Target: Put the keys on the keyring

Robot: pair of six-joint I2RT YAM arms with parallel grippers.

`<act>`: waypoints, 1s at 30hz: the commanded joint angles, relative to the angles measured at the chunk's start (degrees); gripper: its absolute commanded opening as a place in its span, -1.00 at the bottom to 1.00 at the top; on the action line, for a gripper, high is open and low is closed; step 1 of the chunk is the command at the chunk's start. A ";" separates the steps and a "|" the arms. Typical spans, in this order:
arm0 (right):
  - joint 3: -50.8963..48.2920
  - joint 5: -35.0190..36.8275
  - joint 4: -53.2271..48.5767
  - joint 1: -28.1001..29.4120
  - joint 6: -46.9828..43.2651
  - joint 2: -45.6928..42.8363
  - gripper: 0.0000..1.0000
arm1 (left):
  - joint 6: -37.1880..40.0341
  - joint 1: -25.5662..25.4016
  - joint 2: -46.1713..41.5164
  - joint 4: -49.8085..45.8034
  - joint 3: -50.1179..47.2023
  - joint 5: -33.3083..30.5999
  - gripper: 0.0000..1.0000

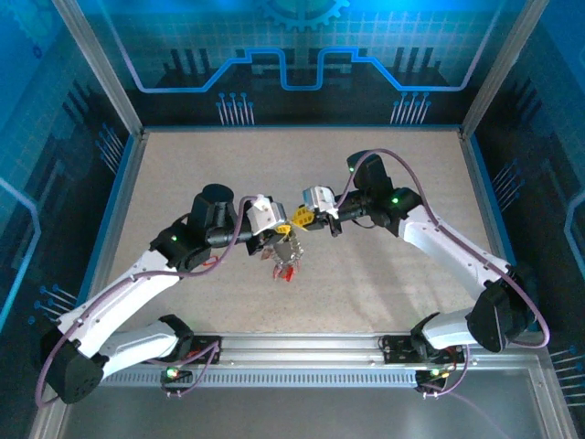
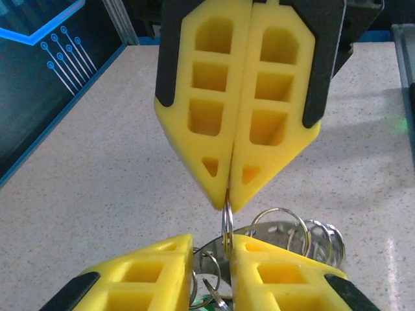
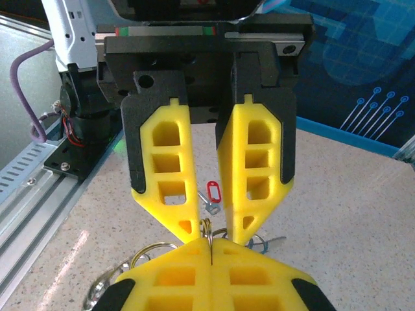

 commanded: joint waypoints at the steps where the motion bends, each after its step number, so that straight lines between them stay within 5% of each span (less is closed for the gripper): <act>1: 0.19 -1.89 2.82 0.76 1.50 -1.27 -1.00 | -1.04 -0.42 0.06 -0.10 1.84 2.06 -0.59; 8: -0.01 -1.08 3.01 1.02 1.66 -0.99 -1.00 | -1.71 -0.51 -0.11 1.31 2.16 1.69 -1.00; 12: 0.57 0.44 -1.12 1.07 -1.22 -1.17 -1.00 | 0.29 -0.47 -0.58 -0.85 2.99 0.65 -1.00; 15: 0.96 2.19 -4.79 1.07 -3.57 -1.26 -0.64 | 2.21 -0.49 -0.56 -4.22 4.64 0.47 -1.00; 20: 0.96 3.74 -7.33 0.98 -5.14 -1.34 -0.43 | 4.29 -0.50 0.11 -8.66 7.30 1.58 -1.00; 30: 1.27 3.45 -6.26 2.57 -4.85 -1.23 -0.41 | 7.87 -0.88 4.88 -18.78 14.37 3.68 -1.00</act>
